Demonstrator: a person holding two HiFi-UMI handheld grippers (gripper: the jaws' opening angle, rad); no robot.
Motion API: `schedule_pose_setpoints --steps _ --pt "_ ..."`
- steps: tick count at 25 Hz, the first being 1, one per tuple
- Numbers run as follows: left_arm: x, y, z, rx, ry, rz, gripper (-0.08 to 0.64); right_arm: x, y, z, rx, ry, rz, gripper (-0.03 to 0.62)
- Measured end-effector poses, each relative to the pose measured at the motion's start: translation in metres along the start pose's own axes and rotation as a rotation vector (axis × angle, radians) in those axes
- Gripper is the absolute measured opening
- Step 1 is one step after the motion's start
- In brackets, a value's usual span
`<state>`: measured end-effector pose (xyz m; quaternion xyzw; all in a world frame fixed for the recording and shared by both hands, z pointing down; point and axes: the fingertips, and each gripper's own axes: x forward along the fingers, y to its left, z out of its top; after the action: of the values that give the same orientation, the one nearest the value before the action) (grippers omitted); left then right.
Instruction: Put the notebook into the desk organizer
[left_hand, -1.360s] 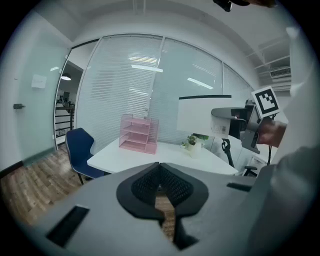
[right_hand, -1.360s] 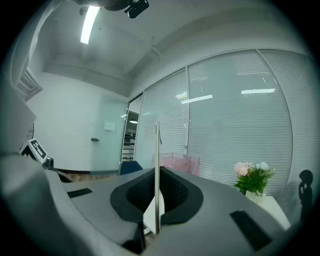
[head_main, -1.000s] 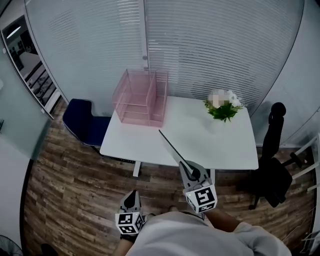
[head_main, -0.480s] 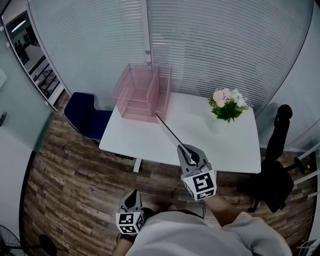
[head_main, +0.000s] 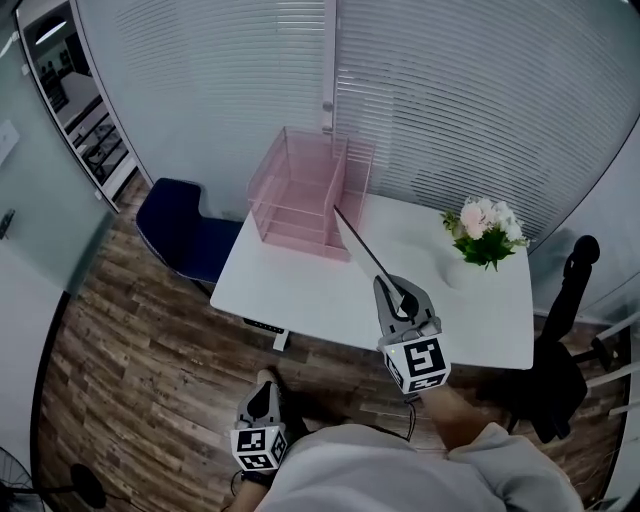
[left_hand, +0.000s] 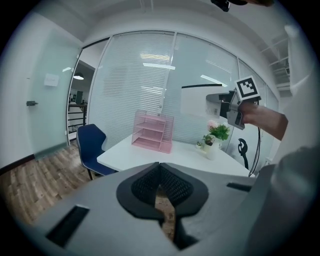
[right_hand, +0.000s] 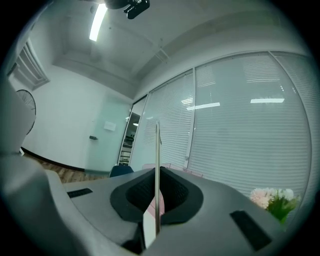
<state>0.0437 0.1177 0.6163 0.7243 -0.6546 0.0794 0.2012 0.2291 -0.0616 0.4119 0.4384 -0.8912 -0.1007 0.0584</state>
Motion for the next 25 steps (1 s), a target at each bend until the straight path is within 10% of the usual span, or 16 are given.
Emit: schedule_pose_setpoints --steps 13,25 --pt "0.130 0.155 0.119 0.107 -0.005 -0.203 0.009 0.174 -0.003 0.019 -0.089 0.126 -0.218 0.023" --pt "0.198 0.244 0.167 0.148 -0.003 -0.272 0.009 0.321 -0.027 0.010 -0.431 0.372 -0.274 0.023"
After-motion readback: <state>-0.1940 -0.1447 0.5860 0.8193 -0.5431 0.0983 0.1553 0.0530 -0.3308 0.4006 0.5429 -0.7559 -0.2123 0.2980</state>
